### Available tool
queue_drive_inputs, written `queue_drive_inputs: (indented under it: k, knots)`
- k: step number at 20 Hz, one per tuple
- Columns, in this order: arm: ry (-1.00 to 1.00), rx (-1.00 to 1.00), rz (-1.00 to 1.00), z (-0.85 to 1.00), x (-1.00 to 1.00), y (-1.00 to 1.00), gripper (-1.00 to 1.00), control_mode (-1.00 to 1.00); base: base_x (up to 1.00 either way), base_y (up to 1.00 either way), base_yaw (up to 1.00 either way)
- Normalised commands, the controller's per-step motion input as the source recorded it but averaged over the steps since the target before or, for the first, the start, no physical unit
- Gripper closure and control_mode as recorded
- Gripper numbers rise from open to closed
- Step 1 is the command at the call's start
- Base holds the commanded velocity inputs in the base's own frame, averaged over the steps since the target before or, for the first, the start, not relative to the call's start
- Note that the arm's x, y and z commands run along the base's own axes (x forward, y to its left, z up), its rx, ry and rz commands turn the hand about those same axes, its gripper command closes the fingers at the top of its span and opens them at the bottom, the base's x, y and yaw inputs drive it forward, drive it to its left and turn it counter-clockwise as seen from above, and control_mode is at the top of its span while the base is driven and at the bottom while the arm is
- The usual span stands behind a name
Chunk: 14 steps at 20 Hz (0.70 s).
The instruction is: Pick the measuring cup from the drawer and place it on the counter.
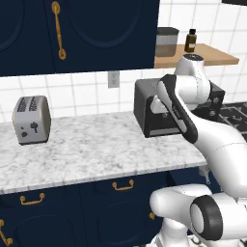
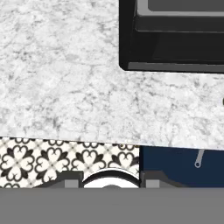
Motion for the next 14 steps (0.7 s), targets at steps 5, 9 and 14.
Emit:
queue_drive_inputs:
  k: [5, 9, 14]
  knots:
    - [0.00, 0.00, 0.00, -0.08, -0.24, -0.15, -1.00, -1.00, 0.00, 0.00, 0.00]
    - [0.01, 0.00, 0.00, -0.23, -0.36, -0.48, -1.00, -1.00, 0.00, 0.00, 0.00]
    - [0.07, 0.01, 0.00, -0.28, -0.25, -0.69, -1.00, -1.00, 0.00, 0.00, 0.00]
